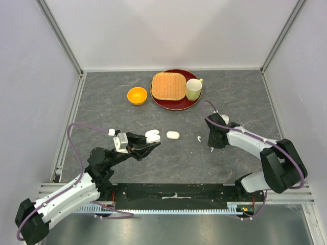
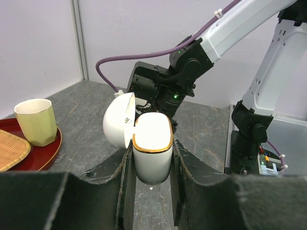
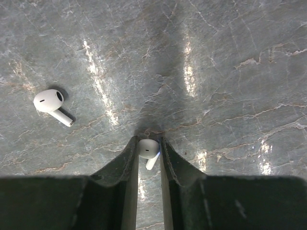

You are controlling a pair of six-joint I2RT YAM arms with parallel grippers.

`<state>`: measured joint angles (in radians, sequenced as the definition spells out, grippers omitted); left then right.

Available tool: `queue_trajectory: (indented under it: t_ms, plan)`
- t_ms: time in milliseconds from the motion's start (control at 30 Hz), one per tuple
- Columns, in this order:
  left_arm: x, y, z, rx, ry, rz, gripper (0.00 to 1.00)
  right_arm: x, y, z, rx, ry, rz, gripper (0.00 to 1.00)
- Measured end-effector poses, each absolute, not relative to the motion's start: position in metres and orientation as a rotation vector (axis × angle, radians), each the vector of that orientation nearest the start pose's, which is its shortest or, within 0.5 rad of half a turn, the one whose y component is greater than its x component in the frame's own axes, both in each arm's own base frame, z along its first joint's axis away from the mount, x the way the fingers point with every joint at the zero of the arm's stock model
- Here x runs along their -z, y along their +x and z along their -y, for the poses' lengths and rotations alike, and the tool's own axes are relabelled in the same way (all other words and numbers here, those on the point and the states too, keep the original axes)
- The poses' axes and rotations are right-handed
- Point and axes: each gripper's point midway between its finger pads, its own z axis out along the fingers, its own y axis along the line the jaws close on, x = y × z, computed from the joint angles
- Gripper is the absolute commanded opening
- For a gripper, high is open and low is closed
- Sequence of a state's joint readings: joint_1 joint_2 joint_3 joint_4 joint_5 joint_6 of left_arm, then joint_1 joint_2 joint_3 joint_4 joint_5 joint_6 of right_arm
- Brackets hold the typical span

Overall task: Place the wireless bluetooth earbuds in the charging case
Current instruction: Pick up the earbud from the center of the board.

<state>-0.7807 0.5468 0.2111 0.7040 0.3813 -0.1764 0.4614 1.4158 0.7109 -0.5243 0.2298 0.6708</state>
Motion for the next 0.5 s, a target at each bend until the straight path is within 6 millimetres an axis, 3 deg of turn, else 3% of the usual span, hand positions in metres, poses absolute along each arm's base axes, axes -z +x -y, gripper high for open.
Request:
queue_trajectory:
  t_ms: [100, 333, 500]
  plan:
    - [-0.272, 0.148, 0.247, 1.052, 0.704, -1.094, 0.02, -0.014, 0.237, -0.103, 0.015, 0.319, -2.712, 0.10]
    - [-0.273, 0.149, 0.247, 1.049, 0.699, -1.095, 0.02, -0.017, 0.235, -0.111, 0.002, 0.242, -2.707, 0.05]
    - [-0.272, 0.150, 0.247, 1.048, 0.697, -1.096, 0.02, -0.031, 0.236, -0.122, -0.043, 0.193, -2.658, 0.01]
